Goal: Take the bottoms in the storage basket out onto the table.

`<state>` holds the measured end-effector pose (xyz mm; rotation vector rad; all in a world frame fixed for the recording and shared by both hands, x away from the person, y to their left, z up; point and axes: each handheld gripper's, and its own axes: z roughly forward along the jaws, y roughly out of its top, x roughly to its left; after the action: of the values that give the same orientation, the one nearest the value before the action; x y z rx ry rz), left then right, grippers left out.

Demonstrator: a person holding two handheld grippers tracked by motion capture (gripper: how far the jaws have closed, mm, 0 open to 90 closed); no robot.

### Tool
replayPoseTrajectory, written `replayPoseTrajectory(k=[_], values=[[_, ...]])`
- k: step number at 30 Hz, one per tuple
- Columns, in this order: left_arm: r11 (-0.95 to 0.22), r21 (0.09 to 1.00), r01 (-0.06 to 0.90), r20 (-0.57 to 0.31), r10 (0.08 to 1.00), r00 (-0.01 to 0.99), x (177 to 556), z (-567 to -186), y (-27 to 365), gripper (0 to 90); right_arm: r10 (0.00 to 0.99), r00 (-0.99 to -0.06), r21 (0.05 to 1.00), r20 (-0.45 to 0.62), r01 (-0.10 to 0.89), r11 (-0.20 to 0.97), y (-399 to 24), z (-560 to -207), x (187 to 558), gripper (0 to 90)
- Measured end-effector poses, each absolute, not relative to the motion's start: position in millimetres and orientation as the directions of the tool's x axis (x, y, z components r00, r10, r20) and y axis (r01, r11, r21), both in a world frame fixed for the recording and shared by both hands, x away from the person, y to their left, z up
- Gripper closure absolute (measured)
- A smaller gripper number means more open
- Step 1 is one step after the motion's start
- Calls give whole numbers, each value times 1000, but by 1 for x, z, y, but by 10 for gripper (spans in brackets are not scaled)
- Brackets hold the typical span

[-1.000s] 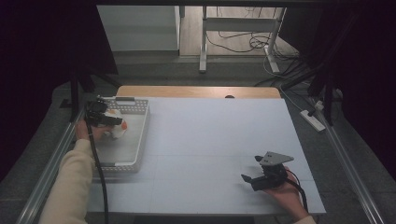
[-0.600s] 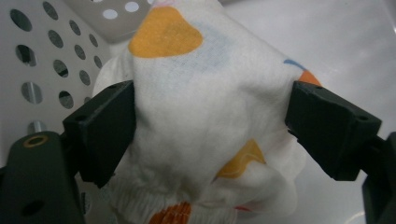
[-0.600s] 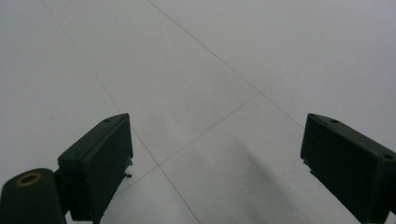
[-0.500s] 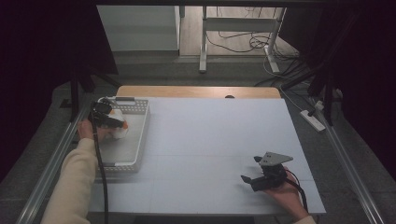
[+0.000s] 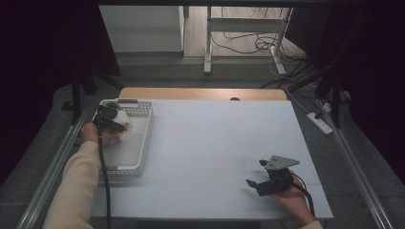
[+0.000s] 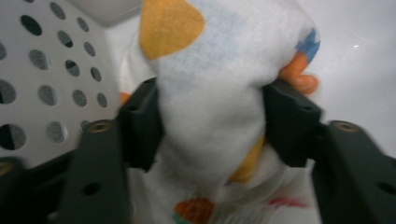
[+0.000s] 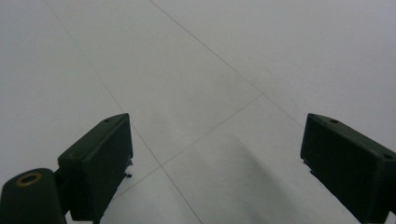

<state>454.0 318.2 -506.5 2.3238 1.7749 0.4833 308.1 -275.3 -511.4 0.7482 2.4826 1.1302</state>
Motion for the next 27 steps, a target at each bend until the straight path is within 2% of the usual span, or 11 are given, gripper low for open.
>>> replayPoseTrajectory(k=[3, 10, 15, 27], values=[[-267, 340, 901, 146, 962, 230, 454, -506, 320, 584, 576, -815, 766, -63, 330, 552, -275, -512, 308, 92], [-260, 362, 895, 136, 965, 226, 452, -504, 323, 694, 576, -814, 766, -66, 329, 553, -275, -511, 308, 92], [-256, 374, 891, 126, 966, 225, 451, -503, 324, 729, 578, -813, 769, -69, 326, 551, -275, -511, 308, 93], [-244, 451, 859, 96, 970, 225, 436, -495, 326, 736, 584, -808, 771, -77, 323, 549, -276, -510, 307, 93]])
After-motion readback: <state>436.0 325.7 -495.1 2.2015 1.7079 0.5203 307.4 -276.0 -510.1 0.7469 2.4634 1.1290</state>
